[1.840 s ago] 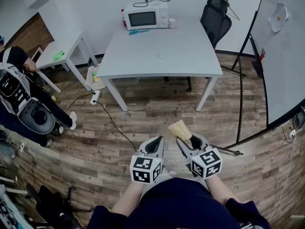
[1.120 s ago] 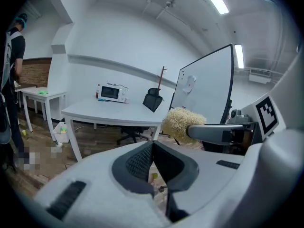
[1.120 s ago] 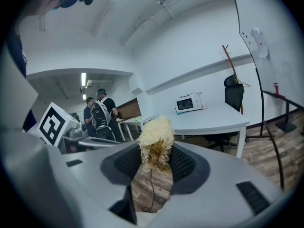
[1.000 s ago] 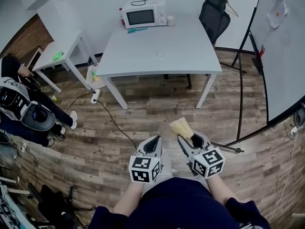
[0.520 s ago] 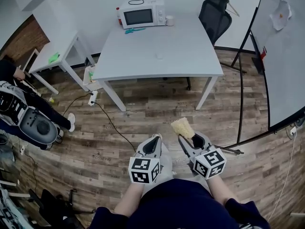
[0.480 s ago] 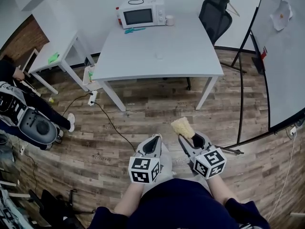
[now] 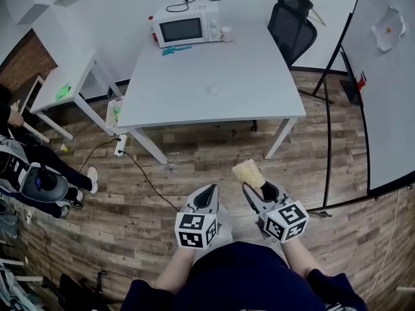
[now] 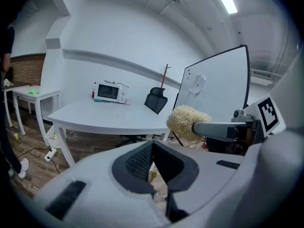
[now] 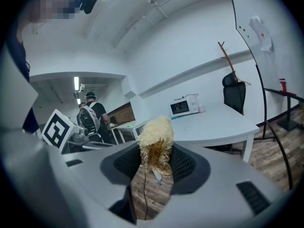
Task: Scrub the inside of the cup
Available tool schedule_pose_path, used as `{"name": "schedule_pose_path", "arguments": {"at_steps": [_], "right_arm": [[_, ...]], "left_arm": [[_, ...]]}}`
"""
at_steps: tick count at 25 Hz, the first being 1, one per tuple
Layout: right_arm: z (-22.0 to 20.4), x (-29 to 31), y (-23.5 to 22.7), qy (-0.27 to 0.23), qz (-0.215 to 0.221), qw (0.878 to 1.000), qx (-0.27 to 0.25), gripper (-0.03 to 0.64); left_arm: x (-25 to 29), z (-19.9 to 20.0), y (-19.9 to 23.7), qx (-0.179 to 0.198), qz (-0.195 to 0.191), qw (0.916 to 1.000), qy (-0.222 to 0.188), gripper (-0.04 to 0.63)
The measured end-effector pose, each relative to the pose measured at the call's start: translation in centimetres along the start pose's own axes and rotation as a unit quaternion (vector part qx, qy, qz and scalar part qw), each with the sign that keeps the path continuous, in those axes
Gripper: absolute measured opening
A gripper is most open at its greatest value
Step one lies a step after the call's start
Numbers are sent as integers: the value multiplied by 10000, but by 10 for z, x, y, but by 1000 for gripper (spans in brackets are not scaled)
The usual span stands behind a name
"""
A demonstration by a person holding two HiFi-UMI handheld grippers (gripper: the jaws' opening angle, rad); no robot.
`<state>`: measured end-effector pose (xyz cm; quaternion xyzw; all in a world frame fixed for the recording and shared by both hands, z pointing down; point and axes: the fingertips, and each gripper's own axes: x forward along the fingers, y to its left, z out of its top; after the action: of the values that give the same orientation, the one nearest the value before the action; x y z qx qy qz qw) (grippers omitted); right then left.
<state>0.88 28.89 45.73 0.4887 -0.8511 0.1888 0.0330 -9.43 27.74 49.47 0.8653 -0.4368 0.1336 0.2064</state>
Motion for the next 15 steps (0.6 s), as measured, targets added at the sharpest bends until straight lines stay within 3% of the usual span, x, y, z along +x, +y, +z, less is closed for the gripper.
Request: {"name": "schedule_pose_path", "arguments": {"at_steps": [15], "right_arm": [[56,112,-48,-34,-37,9999,106,173]], "left_arm": [[84,70,80,44,-143,9998,130,17]]}}
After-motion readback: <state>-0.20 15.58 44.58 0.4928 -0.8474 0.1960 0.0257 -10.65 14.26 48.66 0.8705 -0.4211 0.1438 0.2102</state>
